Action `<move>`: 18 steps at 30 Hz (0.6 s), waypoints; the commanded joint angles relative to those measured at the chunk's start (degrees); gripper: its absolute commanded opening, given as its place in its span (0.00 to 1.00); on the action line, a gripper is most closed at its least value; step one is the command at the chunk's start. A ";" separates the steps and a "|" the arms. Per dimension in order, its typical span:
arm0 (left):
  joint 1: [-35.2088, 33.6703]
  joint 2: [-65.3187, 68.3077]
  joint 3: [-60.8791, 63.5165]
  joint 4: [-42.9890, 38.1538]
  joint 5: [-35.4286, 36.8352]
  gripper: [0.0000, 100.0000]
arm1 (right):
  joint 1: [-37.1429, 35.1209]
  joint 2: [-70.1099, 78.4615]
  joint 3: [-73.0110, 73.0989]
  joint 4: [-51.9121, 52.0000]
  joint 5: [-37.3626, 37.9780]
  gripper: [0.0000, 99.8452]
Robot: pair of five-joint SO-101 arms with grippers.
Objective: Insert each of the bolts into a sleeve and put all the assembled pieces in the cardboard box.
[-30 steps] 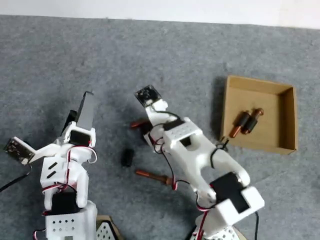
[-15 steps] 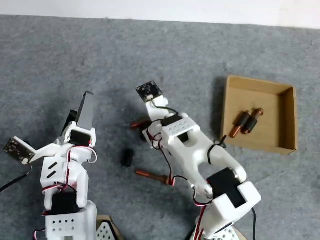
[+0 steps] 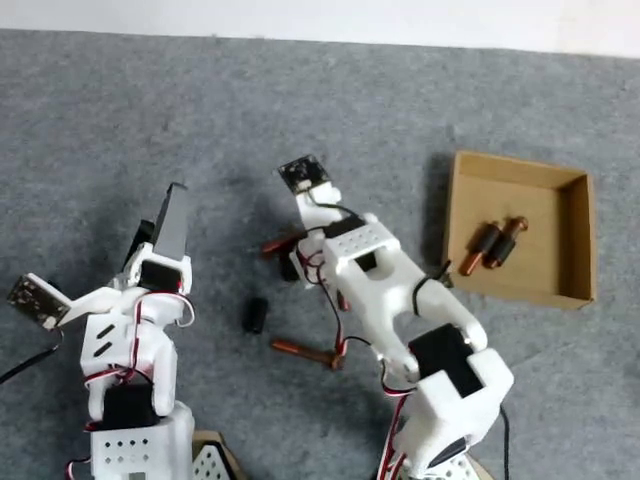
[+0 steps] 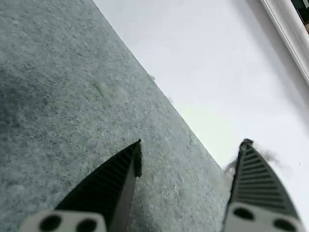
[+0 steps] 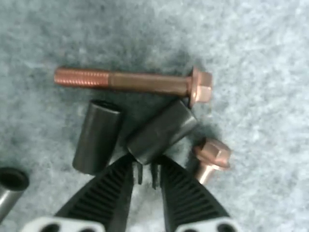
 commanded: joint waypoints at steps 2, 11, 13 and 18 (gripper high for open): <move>0.66 -0.92 -0.40 -1.32 0.35 0.29 | -0.31 -1.19 -0.92 1.36 0.00 0.00; 0.66 -0.92 -0.40 -1.32 0.35 0.29 | 0.66 -23.52 20.09 -15.08 5.89 0.00; 0.66 -0.92 -0.40 -1.32 0.35 0.29 | 0.75 -30.02 25.89 -18.95 5.89 0.00; 0.66 -0.92 -0.40 -1.32 0.35 0.29 | 1.19 -44.88 37.85 -23.08 5.89 0.00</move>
